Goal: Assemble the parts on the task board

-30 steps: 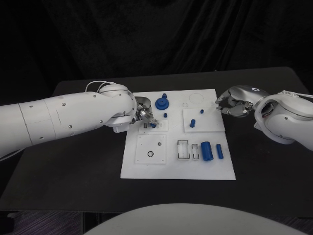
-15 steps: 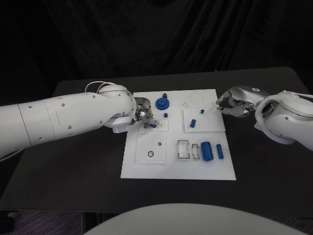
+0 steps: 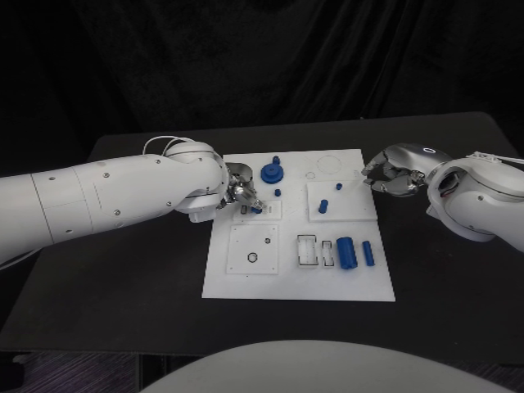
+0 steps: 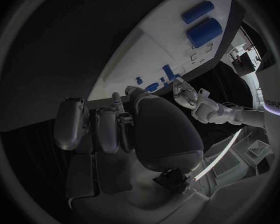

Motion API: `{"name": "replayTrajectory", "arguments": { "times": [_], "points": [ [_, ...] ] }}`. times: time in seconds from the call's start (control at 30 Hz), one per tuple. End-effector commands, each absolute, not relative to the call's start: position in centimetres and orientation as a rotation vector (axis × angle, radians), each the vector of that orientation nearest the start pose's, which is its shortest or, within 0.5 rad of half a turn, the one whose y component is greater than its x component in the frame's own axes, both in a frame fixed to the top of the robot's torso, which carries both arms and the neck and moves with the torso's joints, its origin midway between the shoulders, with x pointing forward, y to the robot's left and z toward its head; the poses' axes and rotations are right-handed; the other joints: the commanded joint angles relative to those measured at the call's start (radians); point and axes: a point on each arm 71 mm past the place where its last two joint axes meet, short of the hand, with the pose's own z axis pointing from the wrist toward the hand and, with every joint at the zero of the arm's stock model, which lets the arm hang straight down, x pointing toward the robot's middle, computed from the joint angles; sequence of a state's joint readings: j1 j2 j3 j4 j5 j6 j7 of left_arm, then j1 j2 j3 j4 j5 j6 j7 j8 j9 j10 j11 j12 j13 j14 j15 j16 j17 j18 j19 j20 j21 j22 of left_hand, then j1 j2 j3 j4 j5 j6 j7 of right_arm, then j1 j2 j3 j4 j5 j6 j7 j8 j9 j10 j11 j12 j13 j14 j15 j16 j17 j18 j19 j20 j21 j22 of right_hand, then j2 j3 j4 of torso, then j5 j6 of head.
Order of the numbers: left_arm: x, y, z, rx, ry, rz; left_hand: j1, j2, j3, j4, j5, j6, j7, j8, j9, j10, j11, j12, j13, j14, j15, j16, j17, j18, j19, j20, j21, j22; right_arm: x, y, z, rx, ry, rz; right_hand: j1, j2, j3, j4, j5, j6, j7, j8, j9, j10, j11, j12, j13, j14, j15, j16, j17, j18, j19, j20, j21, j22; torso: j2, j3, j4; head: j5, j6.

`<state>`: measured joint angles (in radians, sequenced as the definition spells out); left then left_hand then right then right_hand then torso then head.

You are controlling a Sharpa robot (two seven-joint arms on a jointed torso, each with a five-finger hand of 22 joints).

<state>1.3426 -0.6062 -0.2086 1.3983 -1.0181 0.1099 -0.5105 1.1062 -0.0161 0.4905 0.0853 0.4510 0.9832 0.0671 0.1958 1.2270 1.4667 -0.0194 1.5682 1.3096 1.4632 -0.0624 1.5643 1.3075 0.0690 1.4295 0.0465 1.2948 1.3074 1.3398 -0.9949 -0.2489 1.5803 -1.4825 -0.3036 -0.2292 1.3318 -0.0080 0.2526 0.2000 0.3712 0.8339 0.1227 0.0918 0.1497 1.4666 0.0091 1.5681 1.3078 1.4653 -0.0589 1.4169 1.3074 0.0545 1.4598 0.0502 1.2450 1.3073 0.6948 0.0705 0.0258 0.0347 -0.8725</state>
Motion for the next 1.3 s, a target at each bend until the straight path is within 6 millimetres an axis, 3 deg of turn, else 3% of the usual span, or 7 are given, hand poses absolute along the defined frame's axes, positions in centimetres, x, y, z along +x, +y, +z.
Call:
{"name": "replayTrajectory", "arguments": {
  "times": [0.03, 0.2, 0.3, 1.27, 1.3],
  "points": [
    [49.44, 13.85, -22.58, -0.023, 2.363, -0.41, -0.002, 0.007, 0.055, -0.049, -0.003, 0.008, -0.016, 0.003, 0.0, 0.104, 0.001, 0.003, 0.261, 0.108, -0.003, 0.006, 0.263, -0.002, -0.005, 0.0, -0.005, 0.167, 46.99, -27.14, -19.38, -0.134, 1.776, 0.353, 0.009, 0.002, 0.004, 0.001, 0.004, 0.007, -0.001, -0.006, -0.002, 0.094, 0.01, -0.006, 0.254, 0.066, 0.007, -0.006, 0.099, 0.016, 0.001, 0.005, -0.007, 0.168, 0.0, 0.0005, 0.0003, -0.002, 0.0],
    [49.45, 13.84, -22.62, -0.021, 2.365, -0.41, -0.005, 0.007, 0.054, -0.048, -0.011, 0.006, -0.015, 0.002, 0.001, 0.104, 0.001, 0.003, 0.261, 0.108, -0.002, 0.006, 0.263, -0.002, -0.005, 0.0, -0.004, 0.168, 47.0, -27.14, -19.39, -0.135, 1.777, 0.352, 0.009, 0.002, 0.004, 0.001, 0.004, 0.007, -0.001, -0.006, -0.002, 0.094, 0.01, -0.006, 0.254, 0.066, 0.007, -0.006, 0.099, 0.016, 0.001, 0.005, -0.007, 0.168, 0.0, 0.0003, 0.0002, -0.001, 0.0],
    [49.43, 13.85, -22.67, -0.019, 2.37, -0.407, -0.017, 0.013, 0.049, -0.04, -0.054, 0.003, -0.015, 0.0, 0.002, 0.104, 0.002, 0.003, 0.261, 0.108, -0.001, 0.006, 0.263, -0.001, -0.006, 0.002, -0.008, 0.168, 47.0, -27.12, -19.4, -0.135, 1.779, 0.352, 0.009, 0.002, 0.004, 0.001, 0.004, 0.007, -0.001, -0.006, -0.002, 0.094, 0.01, -0.006, 0.254, 0.066, 0.007, -0.006, 0.099, 0.016, 0.001, 0.005, -0.007, 0.168, 0.0, 0.0003, -0.0003, -0.001, 0.0],
    [49.2, 13.79, -22.83, -0.009, 2.385, -0.4, -0.016, 0.012, 0.048, -0.042, -0.056, 0.005, -0.017, 0.001, 0.002, 0.104, 0.001, 0.003, 0.261, 0.108, -0.001, 0.006, 0.263, -0.002, -0.005, 0.002, -0.007, 0.169, 46.96, -27.2, -19.43, -0.135, 1.784, 0.348, 0.01, 0.002, 0.006, 0.0, 0.005, 0.007, 0.0, -0.006, -0.002, 0.094, 0.01, -0.006, 0.254, 0.065, 0.008, -0.006, 0.099, 0.016, 0.001, 0.005, -0.009, 0.167, 0.0, 0.0005, 0.0012, 0.001, 0.0],
    [49.21, 13.76, -22.82, -0.008, 2.385, -0.401, -0.028, 0.015, 0.039, -0.031, -0.088, 0.009, -0.017, 0.001, 0.002, 0.104, 0.001, 0.003, 0.261, 0.108, -0.001, 0.006, 0.263, -0.002, -0.006, 0.002, -0.009, 0.169, 46.96, -27.19, -19.43, -0.135, 1.784, 0.348, 0.01, 0.002, 0.006, 0.0, 0.005, 0.007, 0.0, -0.006, -0.002, 0.094, 0.01, -0.006, 0.254, 0.065, 0.008, -0.006, 0.099, 0.016, 0.001, 0.005, -0.009, 0.167, 0.0, 0.0005, 0.0013, 0.001, 0.0]
  ]
}}
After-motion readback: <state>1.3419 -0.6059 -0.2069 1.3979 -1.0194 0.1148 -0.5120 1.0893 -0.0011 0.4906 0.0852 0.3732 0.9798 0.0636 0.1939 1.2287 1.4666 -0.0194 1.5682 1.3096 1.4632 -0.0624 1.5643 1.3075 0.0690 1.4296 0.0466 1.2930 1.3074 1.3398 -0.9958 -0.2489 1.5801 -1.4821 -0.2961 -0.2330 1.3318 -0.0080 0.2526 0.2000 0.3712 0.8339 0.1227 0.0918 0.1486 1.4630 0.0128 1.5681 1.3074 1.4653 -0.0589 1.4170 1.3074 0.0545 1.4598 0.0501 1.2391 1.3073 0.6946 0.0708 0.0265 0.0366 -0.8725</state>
